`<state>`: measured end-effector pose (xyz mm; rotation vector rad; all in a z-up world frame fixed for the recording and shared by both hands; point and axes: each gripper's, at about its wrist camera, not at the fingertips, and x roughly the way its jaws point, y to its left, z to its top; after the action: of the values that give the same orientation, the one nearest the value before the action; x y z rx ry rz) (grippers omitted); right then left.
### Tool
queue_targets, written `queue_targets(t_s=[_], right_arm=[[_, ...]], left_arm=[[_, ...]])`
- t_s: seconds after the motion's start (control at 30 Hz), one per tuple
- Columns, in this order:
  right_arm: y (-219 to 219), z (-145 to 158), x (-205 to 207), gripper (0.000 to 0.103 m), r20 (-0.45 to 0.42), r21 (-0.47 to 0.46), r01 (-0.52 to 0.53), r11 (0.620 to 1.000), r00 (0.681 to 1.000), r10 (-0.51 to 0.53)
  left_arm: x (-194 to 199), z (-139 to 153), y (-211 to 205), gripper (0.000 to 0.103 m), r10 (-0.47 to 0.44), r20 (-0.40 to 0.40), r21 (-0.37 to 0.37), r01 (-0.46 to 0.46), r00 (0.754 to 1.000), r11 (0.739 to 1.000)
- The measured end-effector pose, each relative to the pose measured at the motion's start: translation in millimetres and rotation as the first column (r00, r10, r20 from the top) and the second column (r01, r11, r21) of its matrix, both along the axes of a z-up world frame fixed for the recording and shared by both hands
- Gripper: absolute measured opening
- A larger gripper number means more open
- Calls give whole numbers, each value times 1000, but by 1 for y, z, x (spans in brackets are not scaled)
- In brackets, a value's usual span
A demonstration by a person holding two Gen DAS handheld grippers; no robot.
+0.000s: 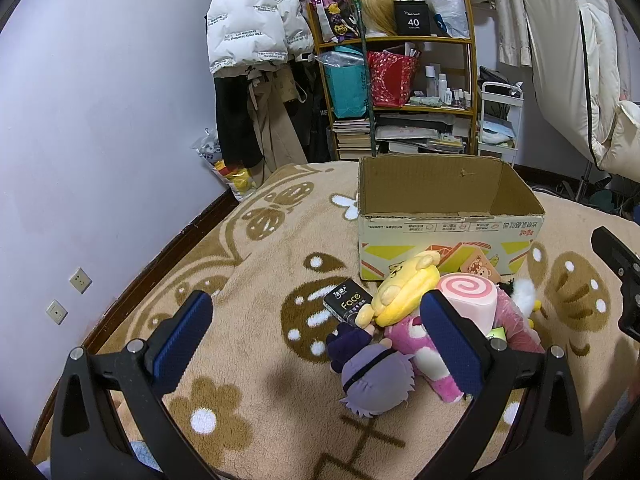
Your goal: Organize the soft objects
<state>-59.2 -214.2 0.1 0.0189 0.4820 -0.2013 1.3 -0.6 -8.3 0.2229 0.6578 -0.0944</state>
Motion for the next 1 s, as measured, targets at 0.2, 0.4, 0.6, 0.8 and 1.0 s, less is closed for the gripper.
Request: queue_targets(t_s=[0.2,0.4,0.6,0.8,1.0], right_arm=[[-2,2,-2,103,6,5,16,1000,1000,-16],[-5,1,2,103,-8,4,23,1000,1000,-23],[-16,-6,16,103,-53,69,27,997,998,-23],[-37,-21,33,103,-121,185,58,981,992,-36],[-55,-42,49,103,-188,286,90,954,982,-36]], left_arm=[[0,-1,0,102,0,-6,0,0,1000,1000],[7,-6,0,102,1,-47,-3,-1,999,1000],[22,-12,1,102,4,-120,-42,-9,993,999],[47,-30,0,102,25,-214,-45,-36,977,998],[68,-51,-4,102,34,-297,-40,-48,954,998]])
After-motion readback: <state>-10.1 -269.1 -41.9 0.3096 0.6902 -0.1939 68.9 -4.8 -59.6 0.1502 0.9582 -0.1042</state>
